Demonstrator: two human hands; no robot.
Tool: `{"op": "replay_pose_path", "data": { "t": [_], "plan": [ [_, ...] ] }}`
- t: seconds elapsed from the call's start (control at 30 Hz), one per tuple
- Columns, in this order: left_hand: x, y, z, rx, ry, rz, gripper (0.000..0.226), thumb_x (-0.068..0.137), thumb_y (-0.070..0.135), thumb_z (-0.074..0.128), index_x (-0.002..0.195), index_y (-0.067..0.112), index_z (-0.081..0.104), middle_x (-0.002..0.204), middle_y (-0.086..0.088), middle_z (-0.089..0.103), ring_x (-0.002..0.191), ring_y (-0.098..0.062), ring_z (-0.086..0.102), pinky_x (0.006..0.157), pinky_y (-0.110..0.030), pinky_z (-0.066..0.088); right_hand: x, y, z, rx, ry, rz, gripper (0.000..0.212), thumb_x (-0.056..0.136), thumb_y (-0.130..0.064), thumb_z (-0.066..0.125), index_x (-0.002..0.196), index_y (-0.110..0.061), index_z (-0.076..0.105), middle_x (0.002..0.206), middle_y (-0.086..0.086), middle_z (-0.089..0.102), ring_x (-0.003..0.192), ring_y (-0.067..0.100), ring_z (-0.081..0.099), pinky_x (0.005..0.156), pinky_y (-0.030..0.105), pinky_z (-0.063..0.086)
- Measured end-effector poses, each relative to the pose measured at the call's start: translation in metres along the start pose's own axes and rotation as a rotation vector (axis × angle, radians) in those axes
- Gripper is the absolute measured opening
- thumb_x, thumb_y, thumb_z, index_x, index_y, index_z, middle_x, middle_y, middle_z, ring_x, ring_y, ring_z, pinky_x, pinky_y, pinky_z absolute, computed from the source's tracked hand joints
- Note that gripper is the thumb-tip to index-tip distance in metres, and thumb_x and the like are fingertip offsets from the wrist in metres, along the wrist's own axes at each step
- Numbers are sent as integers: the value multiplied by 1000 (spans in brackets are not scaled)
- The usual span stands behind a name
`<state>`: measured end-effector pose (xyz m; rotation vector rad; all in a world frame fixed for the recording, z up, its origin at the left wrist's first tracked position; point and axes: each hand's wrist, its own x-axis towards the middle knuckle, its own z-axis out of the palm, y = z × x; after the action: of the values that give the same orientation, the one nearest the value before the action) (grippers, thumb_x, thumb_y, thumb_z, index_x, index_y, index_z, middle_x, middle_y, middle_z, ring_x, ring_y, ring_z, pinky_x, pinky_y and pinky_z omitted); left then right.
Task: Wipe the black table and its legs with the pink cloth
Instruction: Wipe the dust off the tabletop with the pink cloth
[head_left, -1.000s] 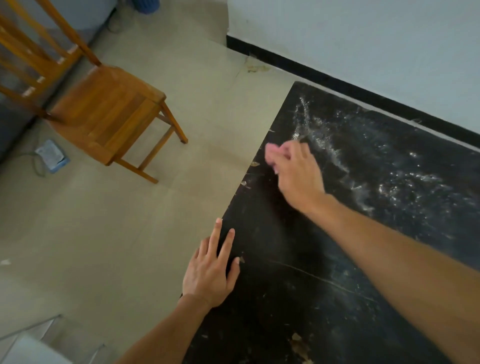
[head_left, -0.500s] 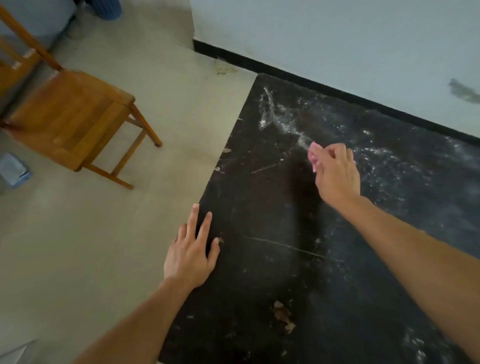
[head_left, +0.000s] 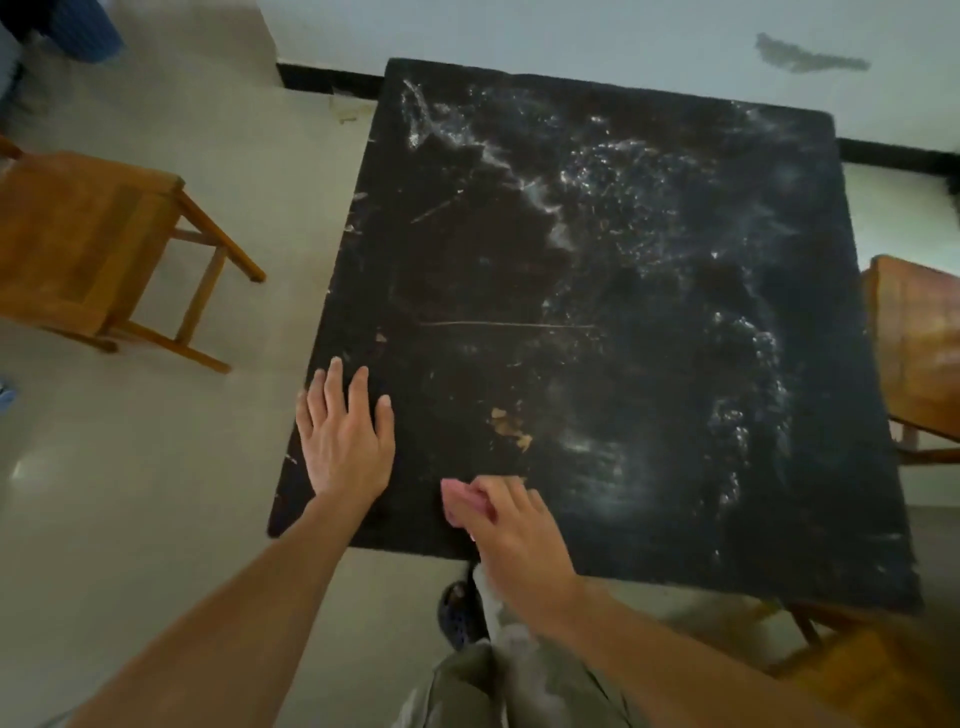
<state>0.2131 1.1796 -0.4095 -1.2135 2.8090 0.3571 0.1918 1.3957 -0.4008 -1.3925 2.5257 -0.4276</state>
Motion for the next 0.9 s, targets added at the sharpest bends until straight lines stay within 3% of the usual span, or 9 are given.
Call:
{"op": "replay_pose_path", "data": {
  "t": [0.07,0.17,0.33,0.43,0.5,0.57,0.63,0.8,0.9],
  "plan": [
    [-33,7,2,-13,-21,26,49,99,39,40,142,15,41,155,-13,26,144,-31,21,118,-47,15,-29,10,1,-58,18,6,89,58,-14,82,138,-24,44,115,2,50,97,23,52,72,33,49],
    [-59,21,12,-38,-61,85,49,100,39,38,142,14,41,156,-14,25,145,-30,18,119,-44,13,-37,64,-17,-150,85,99,72,71,-6,70,138,-22,49,115,6,52,99,26,51,74,38,51],
    [-69,29,26,-24,-58,87,49,101,37,33,145,15,35,158,-13,17,147,-30,8,120,-44,6,17,149,-87,-211,140,559,39,83,1,56,113,-24,56,111,8,46,100,31,46,79,40,44],
    [-69,29,27,-5,-70,85,50,101,38,30,146,16,31,159,-11,14,147,-28,5,120,-43,4,1,103,-74,-116,217,354,29,90,-7,55,114,-23,60,108,4,51,95,24,49,79,40,48],
    [-69,30,27,-5,-61,79,50,101,37,31,146,16,33,159,-12,15,147,-29,6,120,-45,6,-34,59,-39,-37,91,129,26,96,-17,50,118,-25,61,108,-2,55,95,18,51,78,39,48],
    [-70,31,28,-10,-50,82,49,101,36,34,145,15,36,158,-12,18,147,-30,9,120,-46,9,-65,37,-13,-64,-28,-143,54,85,-10,62,135,-25,52,117,0,52,102,21,53,79,37,48],
    [-71,30,29,-2,-41,81,49,100,37,33,144,15,37,158,-12,19,147,-29,10,120,-46,9,-60,62,-11,-141,-4,-238,76,73,-6,73,142,-25,45,123,2,51,107,24,53,83,37,49],
    [-69,29,30,19,-45,71,50,101,38,32,145,16,35,159,-11,17,147,-28,8,119,-44,6,52,165,-60,-274,101,275,57,86,1,54,135,-28,53,121,5,50,108,29,44,87,41,41],
    [-69,30,29,30,-72,63,52,100,41,29,147,19,31,160,-9,12,148,-26,3,119,-42,3,80,166,-79,-232,132,383,44,86,0,54,123,-24,59,121,6,48,109,30,43,89,42,40]
  ]
}}
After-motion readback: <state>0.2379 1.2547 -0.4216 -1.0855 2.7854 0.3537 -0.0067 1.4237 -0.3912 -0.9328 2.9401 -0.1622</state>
